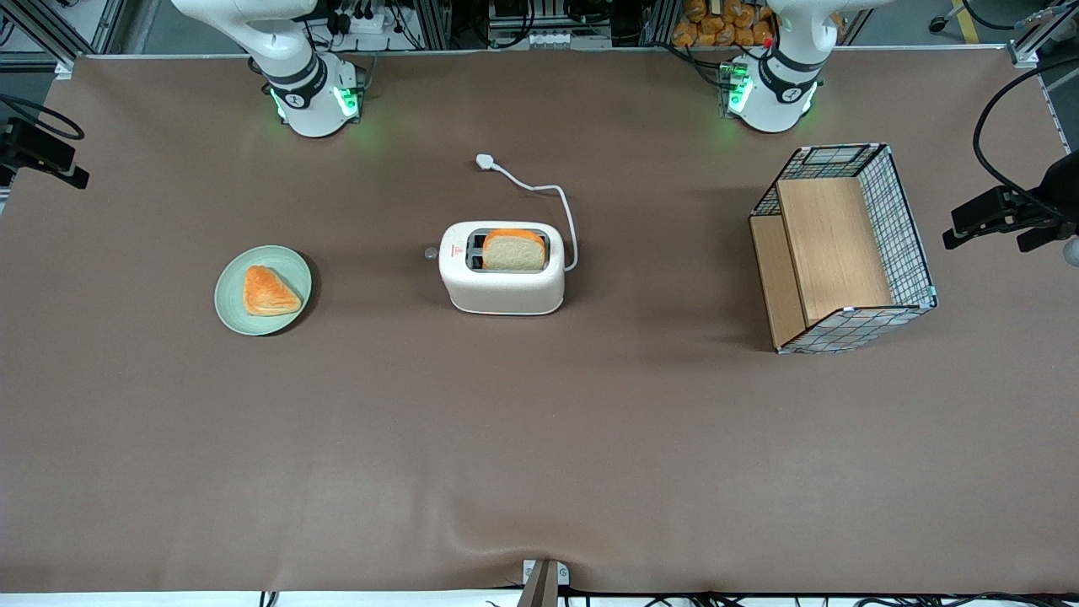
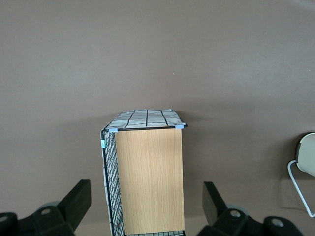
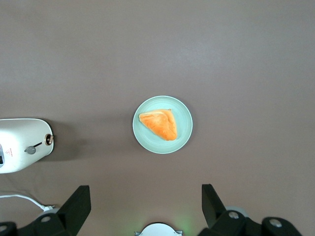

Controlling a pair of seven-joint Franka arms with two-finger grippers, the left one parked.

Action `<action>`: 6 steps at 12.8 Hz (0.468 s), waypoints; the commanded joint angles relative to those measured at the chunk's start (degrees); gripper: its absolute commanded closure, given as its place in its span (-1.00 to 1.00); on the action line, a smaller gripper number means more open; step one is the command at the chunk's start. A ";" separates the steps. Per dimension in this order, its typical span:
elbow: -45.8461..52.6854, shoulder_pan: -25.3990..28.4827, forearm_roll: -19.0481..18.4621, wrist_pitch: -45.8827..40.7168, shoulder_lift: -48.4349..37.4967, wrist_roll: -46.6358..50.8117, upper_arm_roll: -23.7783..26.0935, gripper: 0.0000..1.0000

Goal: Press toaster button with right arm
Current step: 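Move the right gripper down toward the toaster's side lever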

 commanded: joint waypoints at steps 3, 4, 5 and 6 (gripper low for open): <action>-1.10 -1.44 -0.52 0.15 -0.83 1.07 1.38 -1.00; -1.10 -1.44 -0.34 0.15 -0.75 0.99 1.38 -1.00; -1.10 -1.44 -0.16 0.23 -0.66 0.90 1.30 -1.00; -1.10 -1.18 -0.07 -0.03 -0.40 0.81 1.38 -1.00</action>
